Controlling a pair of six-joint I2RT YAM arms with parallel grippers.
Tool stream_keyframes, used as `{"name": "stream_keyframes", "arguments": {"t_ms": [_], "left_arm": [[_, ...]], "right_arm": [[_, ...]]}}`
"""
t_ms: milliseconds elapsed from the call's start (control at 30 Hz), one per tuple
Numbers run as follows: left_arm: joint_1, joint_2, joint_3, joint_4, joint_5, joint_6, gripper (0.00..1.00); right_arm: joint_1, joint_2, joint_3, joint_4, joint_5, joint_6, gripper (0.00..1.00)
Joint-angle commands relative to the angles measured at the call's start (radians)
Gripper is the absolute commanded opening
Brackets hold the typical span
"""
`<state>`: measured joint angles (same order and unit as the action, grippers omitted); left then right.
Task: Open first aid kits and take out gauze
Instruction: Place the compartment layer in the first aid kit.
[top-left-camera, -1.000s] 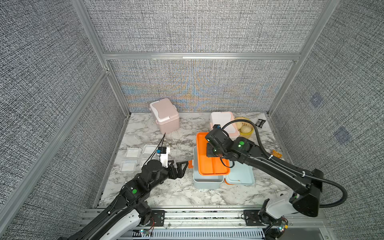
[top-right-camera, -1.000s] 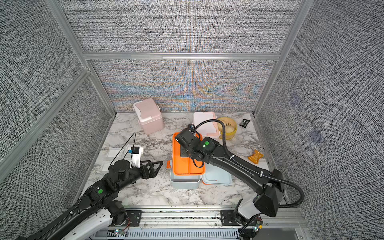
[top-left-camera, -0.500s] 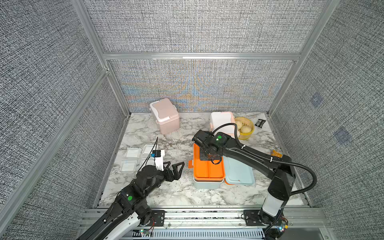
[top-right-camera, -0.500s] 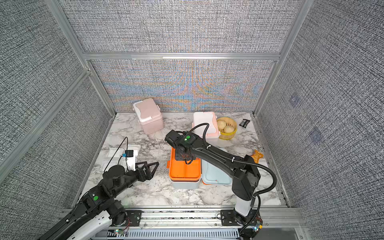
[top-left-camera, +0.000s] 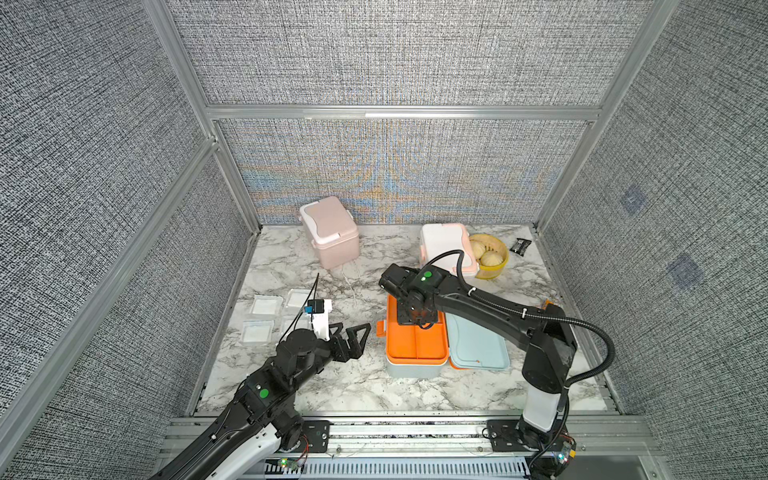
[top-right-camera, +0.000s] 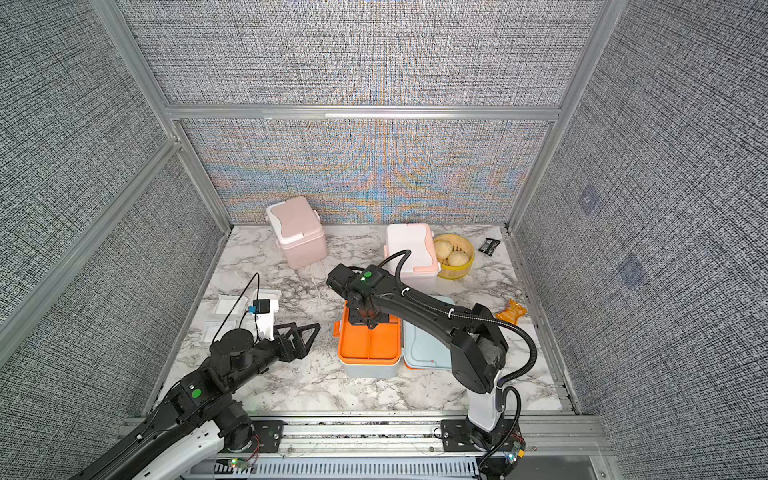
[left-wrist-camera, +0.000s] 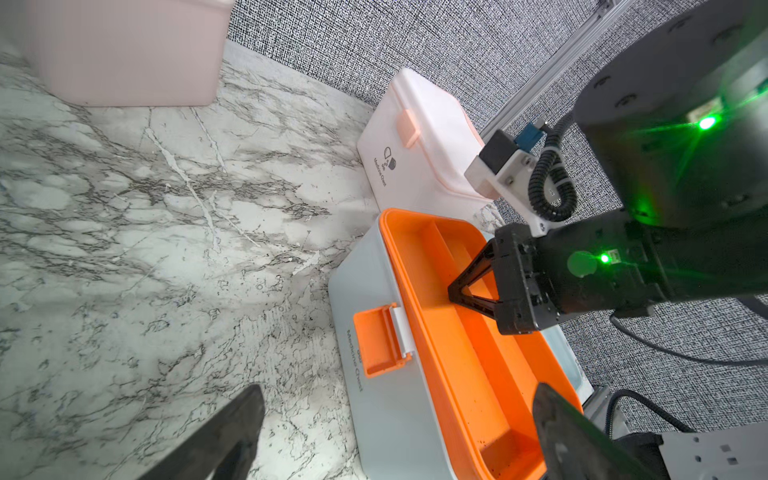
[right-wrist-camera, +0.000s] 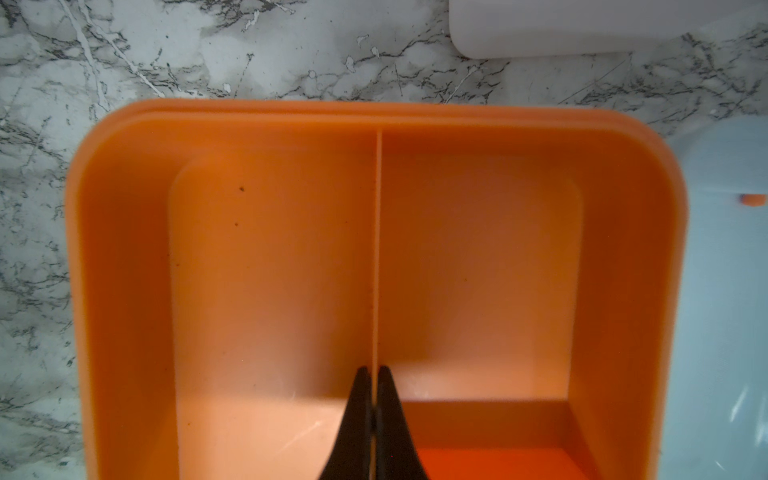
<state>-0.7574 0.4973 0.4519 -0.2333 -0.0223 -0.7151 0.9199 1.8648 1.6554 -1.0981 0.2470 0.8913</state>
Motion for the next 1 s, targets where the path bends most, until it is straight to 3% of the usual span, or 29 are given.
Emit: {"name": "stream_keyframes", "arguments": {"t_ms": [0, 167, 233, 267, 300, 433, 500, 600, 767, 967], "left_arm": [[0.000, 0.000, 0.002, 0.034, 0.013, -0.003, 1.00], [0.000, 0.000, 0.013, 0.030, 0.029, 0.003, 1.00], [-0.001, 0.006, 0.019, 0.025, 0.036, 0.005, 1.00], [0.000, 0.006, 0.021, 0.024, 0.039, 0.005, 1.00], [0.000, 0.009, 0.024, 0.024, 0.041, 0.005, 1.00], [0.000, 0.024, 0.030, 0.035, 0.054, 0.003, 1.00], [-0.001, 0.038, 0.041, 0.039, 0.071, 0.005, 1.00], [0.000, 0.067, 0.069, 0.040, 0.105, 0.006, 1.00], [-0.005, 0.140, 0.126, 0.042, 0.163, -0.004, 1.00], [-0.027, 0.274, 0.203, 0.059, 0.197, -0.014, 1.00]], "right_arm": [[-0.001, -0.003, -0.015, 0.004, -0.023, 0.005, 0.00], [-0.003, -0.012, -0.021, 0.016, -0.043, -0.010, 0.13], [-0.003, -0.031, -0.027, 0.022, -0.043, -0.014, 0.31], [-0.004, -0.040, -0.030, 0.024, -0.039, -0.014, 0.32], [-0.004, -0.050, -0.032, 0.023, -0.034, -0.012, 0.41], [-0.006, -0.083, -0.035, 0.025, -0.029, -0.024, 0.56], [-0.006, -0.112, -0.045, 0.024, -0.012, -0.029, 0.69], [-0.010, -0.174, -0.086, 0.050, 0.005, -0.059, 0.81], [-0.026, -0.331, -0.215, 0.137, 0.038, -0.142, 0.86], [-0.121, -0.630, -0.485, 0.300, 0.015, -0.226, 0.93]]}}
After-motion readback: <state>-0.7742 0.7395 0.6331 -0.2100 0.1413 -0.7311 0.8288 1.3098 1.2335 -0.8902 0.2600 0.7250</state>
